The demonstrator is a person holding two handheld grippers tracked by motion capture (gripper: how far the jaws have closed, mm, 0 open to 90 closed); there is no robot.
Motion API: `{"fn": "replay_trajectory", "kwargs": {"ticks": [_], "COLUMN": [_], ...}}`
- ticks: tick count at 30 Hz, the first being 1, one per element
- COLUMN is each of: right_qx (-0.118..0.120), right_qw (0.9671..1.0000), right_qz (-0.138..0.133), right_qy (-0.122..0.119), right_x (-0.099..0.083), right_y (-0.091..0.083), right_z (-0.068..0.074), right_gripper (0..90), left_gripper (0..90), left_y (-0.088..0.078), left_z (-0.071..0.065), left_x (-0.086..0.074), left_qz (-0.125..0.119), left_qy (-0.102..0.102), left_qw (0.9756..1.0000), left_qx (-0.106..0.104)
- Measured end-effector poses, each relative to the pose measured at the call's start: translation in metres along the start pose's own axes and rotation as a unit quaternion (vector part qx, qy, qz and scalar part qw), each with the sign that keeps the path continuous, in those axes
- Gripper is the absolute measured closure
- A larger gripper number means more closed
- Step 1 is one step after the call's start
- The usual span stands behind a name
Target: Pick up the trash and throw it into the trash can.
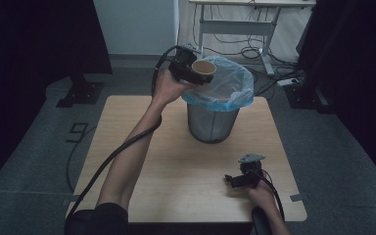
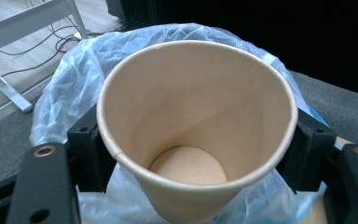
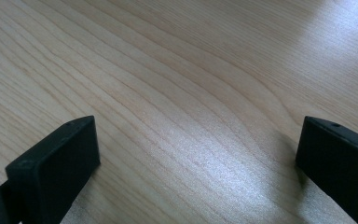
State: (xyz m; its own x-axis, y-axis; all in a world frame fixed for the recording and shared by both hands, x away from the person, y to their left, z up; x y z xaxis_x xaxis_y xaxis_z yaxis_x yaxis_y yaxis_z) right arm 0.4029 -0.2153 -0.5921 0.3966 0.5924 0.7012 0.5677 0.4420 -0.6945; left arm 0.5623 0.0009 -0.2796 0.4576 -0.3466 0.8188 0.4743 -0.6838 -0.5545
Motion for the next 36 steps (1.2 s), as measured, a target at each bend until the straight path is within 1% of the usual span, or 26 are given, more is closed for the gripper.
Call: {"fn": "replay_trajectory", "kwargs": {"ticks": [5,8,10,12,14,16,17,18,21,24,26,31,36], "right_qx": [0.003,0.004,0.004,0.004,0.005,0.005,0.005,0.005,0.005,0.003,0.003,0.003,0.003], "right_qw": [1.0,1.0,1.0,1.0,1.0,1.0,1.0,1.0,1.0,1.0,1.0,1.0,1.0], "right_qz": [0.0,0.0,0.0,0.0,-0.001,-0.001,-0.001,-0.001,-0.001,0.0,0.0,-0.001,-0.001], "right_qy": [-0.001,-0.002,-0.002,-0.002,-0.003,-0.003,-0.003,-0.003,-0.003,-0.003,-0.003,-0.003,-0.003], "right_x": [0.0,0.0,0.0,0.0,0.0,0.0,0.0,0.0,0.0,0.0,0.0,0.0,0.0], "right_y": [0.0,0.0,0.0,0.0,0.0,0.0,0.0,0.0,0.0,0.0,0.0,0.0,0.0], "right_z": [0.001,0.001,0.001,0.001,0.001,0.001,0.001,0.001,0.001,0.001,0.001,0.001,0.001], "right_gripper": [0.0,0.0,0.0,0.0,0.0,0.0,0.0,0.0,0.0,0.0,0.0,0.0,0.0], "left_gripper": [24.9,23.7,20.9,17.9,14.3,13.3,11.2,9.7,4.8,2.9,1.0,0.0,0.0], "left_y": [0.013,0.02,0.023,0.025,0.025,0.025,0.025,0.024,0.021,0.016,0.012,0.0,-0.012], "left_z": [-0.004,-0.003,-0.001,0.0,0.0,0.001,0.001,0.001,0.001,0.001,0.001,0.005,0.011], "left_x": [0.001,-0.001,-0.002,-0.004,-0.005,-0.006,-0.007,-0.008,-0.008,-0.011,-0.014,-0.023,-0.03], "left_qz": [0.0,0.004,0.005,0.006,0.006,0.008,0.011,0.012,0.01,0.014,0.018,0.017,0.014], "left_qy": [-0.001,-0.003,-0.004,-0.008,-0.006,-0.009,-0.006,-0.002,-0.002,0.002,0.006,0.006,0.0], "left_qw": [1.0,1.0,0.9999,0.9999,0.9999,0.9999,0.9999,0.9998,0.9999,0.9999,0.9998,0.9998,0.9999], "left_qx": [0.001,0.004,0.009,0.008,0.013,0.007,0.01,0.013,0.008,0.002,0.003,0.0,-0.003]}}
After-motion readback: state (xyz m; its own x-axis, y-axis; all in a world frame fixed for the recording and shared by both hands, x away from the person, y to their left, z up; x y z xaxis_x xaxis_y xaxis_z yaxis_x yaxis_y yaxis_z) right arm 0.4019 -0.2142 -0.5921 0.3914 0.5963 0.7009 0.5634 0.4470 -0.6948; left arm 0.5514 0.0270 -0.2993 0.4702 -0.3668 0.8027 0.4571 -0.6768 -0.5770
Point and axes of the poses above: each handheld gripper's, and its own axes: y roughly forward along the jaws, x roughly out of its top, z roughly to its left, the point moved 5 cm from there along y, roughly forward along the jaws, and after that the axes turned 13 degrees about -y, right-handed, at the moved point
